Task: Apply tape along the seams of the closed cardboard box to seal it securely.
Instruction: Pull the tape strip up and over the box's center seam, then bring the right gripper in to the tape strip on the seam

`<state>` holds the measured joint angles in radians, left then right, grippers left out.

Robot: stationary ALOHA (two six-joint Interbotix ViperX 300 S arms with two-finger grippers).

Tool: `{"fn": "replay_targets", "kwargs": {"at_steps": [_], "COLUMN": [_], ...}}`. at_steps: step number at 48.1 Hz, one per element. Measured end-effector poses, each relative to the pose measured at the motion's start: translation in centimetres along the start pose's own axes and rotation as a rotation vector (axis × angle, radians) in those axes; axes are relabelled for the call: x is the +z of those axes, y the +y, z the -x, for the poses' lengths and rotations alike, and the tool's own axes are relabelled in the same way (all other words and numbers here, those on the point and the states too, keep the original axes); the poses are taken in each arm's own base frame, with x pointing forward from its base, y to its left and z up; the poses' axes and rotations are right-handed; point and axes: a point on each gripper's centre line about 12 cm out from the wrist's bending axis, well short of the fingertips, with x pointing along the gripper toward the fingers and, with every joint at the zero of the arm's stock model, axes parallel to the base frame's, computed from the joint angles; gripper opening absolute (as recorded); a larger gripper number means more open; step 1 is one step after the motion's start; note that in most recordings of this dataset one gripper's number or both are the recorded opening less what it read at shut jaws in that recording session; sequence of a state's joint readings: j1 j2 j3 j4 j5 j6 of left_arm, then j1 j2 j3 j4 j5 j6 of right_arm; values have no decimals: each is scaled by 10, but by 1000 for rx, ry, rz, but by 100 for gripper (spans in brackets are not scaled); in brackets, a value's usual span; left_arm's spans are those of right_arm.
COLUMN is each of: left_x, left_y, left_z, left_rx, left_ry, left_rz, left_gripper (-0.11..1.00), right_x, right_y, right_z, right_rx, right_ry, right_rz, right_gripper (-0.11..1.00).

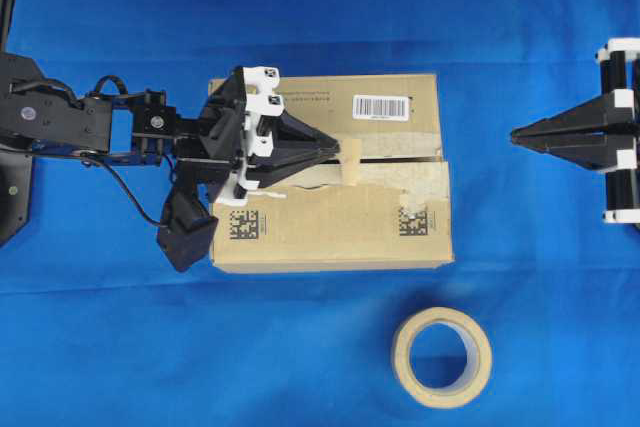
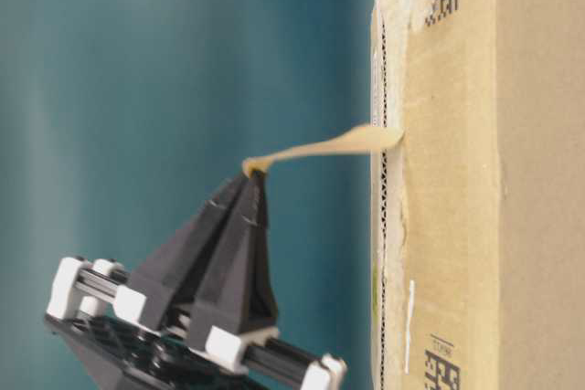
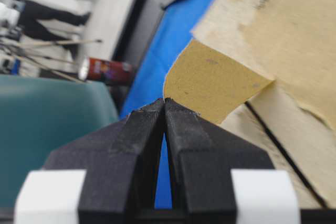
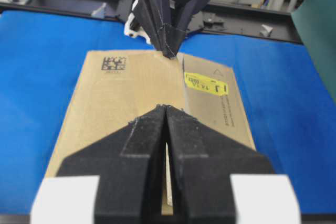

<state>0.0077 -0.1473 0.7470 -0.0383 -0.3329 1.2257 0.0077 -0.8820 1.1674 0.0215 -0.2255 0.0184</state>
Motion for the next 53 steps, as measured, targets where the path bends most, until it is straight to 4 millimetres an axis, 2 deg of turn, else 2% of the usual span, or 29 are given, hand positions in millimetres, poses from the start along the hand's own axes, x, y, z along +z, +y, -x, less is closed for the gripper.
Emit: {"fn": "replay_targets", "kwargs": {"at_steps": [9,18,35,47,53], "left_x": [-12,-17,-26,-27,-27], "left_y": [-15,-23,-27,-28,-28], "left_z": [6,11,16,16,16], "left_rx": [-68,-97,-132,-145,-147], "left_ry": [44,59,94,99,98], "left_rz": [34,44,52,51,45], "left_gripper": [2,2,2,2,2], "right_x": [-3,-7,-9,-10,-11], "right_y": [0,0,0,0,-1], "right_z": [-2,-5,-15,-34,-52], "right_rx": [-2,-2,-3,-4,-11], "right_ry": [14,34,58,67,78], "right_rz": [-2,-3,-3,-2,-24], "right_gripper": [0,0,0,0,1]}}
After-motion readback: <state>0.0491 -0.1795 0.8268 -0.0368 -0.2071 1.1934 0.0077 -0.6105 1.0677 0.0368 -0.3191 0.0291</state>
